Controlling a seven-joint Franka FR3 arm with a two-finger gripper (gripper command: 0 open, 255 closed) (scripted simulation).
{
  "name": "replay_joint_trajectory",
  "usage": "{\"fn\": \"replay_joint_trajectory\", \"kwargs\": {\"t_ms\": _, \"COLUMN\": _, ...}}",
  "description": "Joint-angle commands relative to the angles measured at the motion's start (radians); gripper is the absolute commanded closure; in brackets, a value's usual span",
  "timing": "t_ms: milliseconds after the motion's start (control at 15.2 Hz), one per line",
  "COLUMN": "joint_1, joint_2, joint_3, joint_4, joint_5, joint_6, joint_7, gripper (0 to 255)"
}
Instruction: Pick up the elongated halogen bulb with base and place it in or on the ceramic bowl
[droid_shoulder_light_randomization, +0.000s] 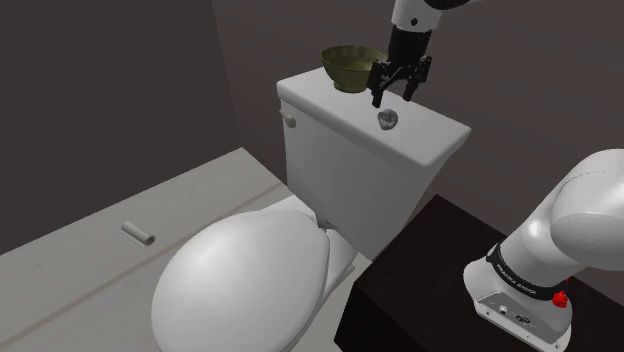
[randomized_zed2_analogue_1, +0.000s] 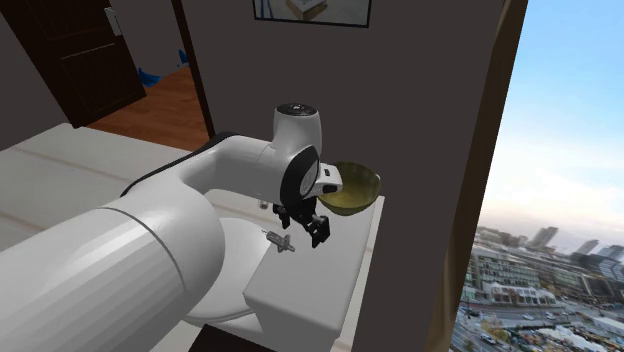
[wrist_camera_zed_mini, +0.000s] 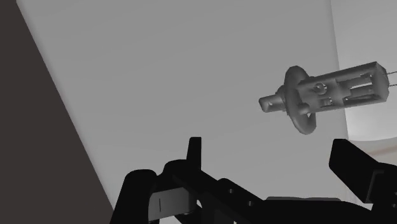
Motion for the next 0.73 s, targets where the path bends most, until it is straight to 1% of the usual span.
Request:
{"fn": "replay_joint_trajectory", "kwargs": {"t_ms": 0, "joint_1": 0.0, "joint_2": 0.0, "joint_3": 0.0, "joint_4": 0.0, "joint_5": 0.0, "joint_6": 0.001, "joint_7": 0.0, "gripper": 0}}
{"fn": "replay_joint_trajectory", "kwargs": {"t_ms": 66, "joint_1": 0.0, "joint_2": 0.0, "joint_3": 0.0, "joint_4": 0.0, "joint_5": 0.0, "joint_6": 0.001, "joint_7": 0.0, "gripper": 0}}
{"fn": "replay_joint_trajectory", "kwargs": {"t_ms": 132, "joint_1": 0.0, "joint_2": 0.0, "joint_3": 0.0, "joint_4": 0.0, "joint_5": 0.0, "joint_6": 0.001, "joint_7": 0.0, "gripper": 255}}
{"fn": "replay_joint_trajectory", "kwargs": {"t_ms": 660, "joint_1": -0.001, "joint_2": -0.002, "joint_3": -0.001, "joint_4": -0.001, "joint_5": 0.0, "joint_6": -0.001, "joint_7": -0.001, "gripper": 255}}
